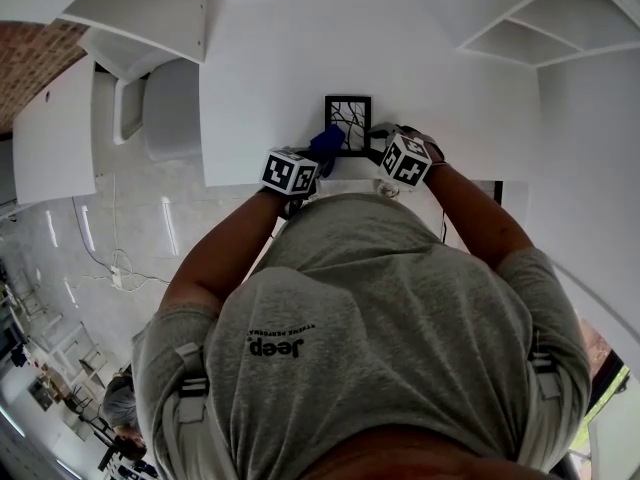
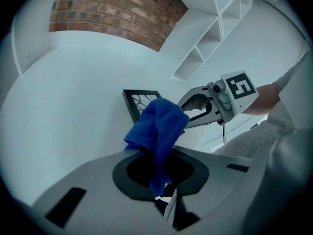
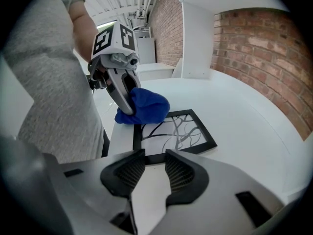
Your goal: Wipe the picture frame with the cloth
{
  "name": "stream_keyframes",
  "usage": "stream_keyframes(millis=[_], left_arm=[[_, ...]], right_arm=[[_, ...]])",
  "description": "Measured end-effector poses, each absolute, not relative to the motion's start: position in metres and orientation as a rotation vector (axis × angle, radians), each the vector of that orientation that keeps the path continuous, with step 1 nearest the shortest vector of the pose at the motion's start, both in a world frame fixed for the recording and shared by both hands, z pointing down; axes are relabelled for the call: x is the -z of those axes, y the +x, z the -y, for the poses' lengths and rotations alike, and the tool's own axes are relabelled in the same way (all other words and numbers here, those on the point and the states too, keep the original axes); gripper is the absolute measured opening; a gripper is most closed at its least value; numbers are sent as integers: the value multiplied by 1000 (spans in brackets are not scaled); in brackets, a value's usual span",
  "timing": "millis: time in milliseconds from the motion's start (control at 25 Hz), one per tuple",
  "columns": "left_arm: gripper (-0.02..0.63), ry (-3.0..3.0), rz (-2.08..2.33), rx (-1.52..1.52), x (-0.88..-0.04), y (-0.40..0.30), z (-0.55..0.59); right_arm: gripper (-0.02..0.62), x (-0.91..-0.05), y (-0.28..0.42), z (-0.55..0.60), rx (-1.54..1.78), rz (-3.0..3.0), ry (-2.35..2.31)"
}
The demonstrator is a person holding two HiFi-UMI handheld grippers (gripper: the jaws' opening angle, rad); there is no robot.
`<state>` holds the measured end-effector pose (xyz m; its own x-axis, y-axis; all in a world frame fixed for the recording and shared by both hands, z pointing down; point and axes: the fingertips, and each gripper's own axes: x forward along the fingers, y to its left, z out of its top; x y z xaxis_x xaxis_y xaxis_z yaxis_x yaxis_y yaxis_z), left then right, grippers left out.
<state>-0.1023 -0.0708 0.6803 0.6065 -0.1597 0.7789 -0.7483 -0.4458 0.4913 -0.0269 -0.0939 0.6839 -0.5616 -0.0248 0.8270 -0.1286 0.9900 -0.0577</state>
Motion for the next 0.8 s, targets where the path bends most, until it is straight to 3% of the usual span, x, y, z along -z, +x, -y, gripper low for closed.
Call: stream_keyframes(millis=[520, 800], left_arm=[[55, 1910, 724, -806, -672, -102, 78], [55, 1994, 818, -716, -643, -81, 174]], right_arm=[[98, -687, -21, 87, -132, 2159, 44], [91, -689, -23, 88, -124, 2141, 40]])
